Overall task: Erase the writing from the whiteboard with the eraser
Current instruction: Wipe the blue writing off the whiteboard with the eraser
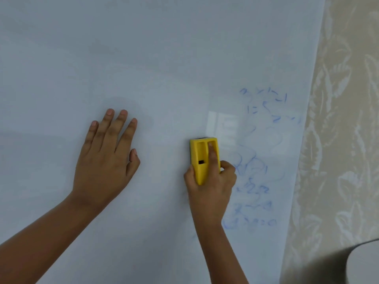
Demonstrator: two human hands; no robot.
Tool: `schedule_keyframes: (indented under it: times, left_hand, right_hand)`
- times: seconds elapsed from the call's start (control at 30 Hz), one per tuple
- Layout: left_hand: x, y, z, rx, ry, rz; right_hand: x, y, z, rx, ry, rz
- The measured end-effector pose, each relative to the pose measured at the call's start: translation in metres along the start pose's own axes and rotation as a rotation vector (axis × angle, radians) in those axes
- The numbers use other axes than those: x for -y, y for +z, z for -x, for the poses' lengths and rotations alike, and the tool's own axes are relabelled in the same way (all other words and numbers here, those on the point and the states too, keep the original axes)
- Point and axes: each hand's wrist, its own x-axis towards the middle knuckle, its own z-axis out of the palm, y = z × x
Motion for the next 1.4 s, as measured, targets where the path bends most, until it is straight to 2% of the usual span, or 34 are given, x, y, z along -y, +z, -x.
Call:
schedule_keyframes:
  times: [0.1, 0.2, 0.27, 0.33, 0.4, 0.53, 0.63, 0.7, 0.8, 0.83, 0.9, 1.03, 1.07, 1.17, 1.23, 1.4]
  left_hand:
    - [0.000, 0.000, 0.001, 0.008, 0.002, -0.003]
    - [0.000, 0.000, 0.003, 0.004, 0.005, -0.002]
    - [-0.001, 0.000, 0.004, 0.002, -0.002, -0.005]
    - [-0.002, 0.000, 0.004, 0.004, -0.007, -0.004]
    - [-0.001, 0.000, 0.004, 0.006, -0.010, -0.004]
    - [-0.001, 0.001, 0.004, -0.006, -0.006, -0.011]
    - [0.001, 0.001, 0.004, -0.009, 0.003, -0.014]
    - [0.000, 0.001, 0.006, -0.006, -0.005, -0.010]
    - [-0.001, 0.002, 0.007, -0.013, -0.025, -0.001]
    - [-0.001, 0.002, 0.007, -0.018, -0.033, 0.002]
    - [-0.001, 0.003, 0.009, -0.034, -0.041, 0.000]
    - [0.000, 0.005, 0.011, -0.038, -0.028, 0.017]
    - [0.000, 0.006, 0.011, -0.034, -0.029, 0.023]
    - [-0.001, 0.007, 0.013, -0.027, -0.029, 0.027]
    - [0.002, 0.010, 0.013, -0.017, -0.023, 0.031]
    - [0.013, 0.023, 0.017, 0.002, -0.026, 0.075]
  right_hand:
    - [0.014, 0.008, 0.063, 0.165, -0.233, 0.004]
    - [-0.020, 0.001, 0.096, 0.250, -0.333, 0.028]
    - [-0.047, -0.008, 0.082, 0.174, -0.205, 0.048]
    - [-0.056, -0.013, 0.052, 0.064, 0.023, 0.042]
    - [-0.054, -0.008, 0.029, 0.034, 0.145, 0.017]
    - [-0.030, 0.000, 0.040, 0.060, -0.008, -0.006]
    - [-0.046, -0.007, 0.077, 0.150, -0.121, 0.037]
    - [-0.074, -0.018, 0.074, 0.106, -0.023, 0.064]
    - [-0.100, -0.022, 0.044, -0.006, 0.268, 0.014]
    - [-0.101, -0.019, 0.037, -0.031, 0.305, -0.006]
    - [-0.090, -0.014, 0.036, -0.043, 0.238, -0.041]
    - [-0.100, -0.018, 0.079, 0.066, 0.075, 0.007]
    - [-0.112, -0.022, 0.081, 0.045, 0.110, 0.013]
    - [-0.145, -0.032, 0.051, -0.084, 0.377, -0.046]
    - [-0.149, -0.030, 0.029, -0.136, 0.451, -0.065]
    - [-0.149, -0.025, 0.063, -0.016, 0.223, 0.006]
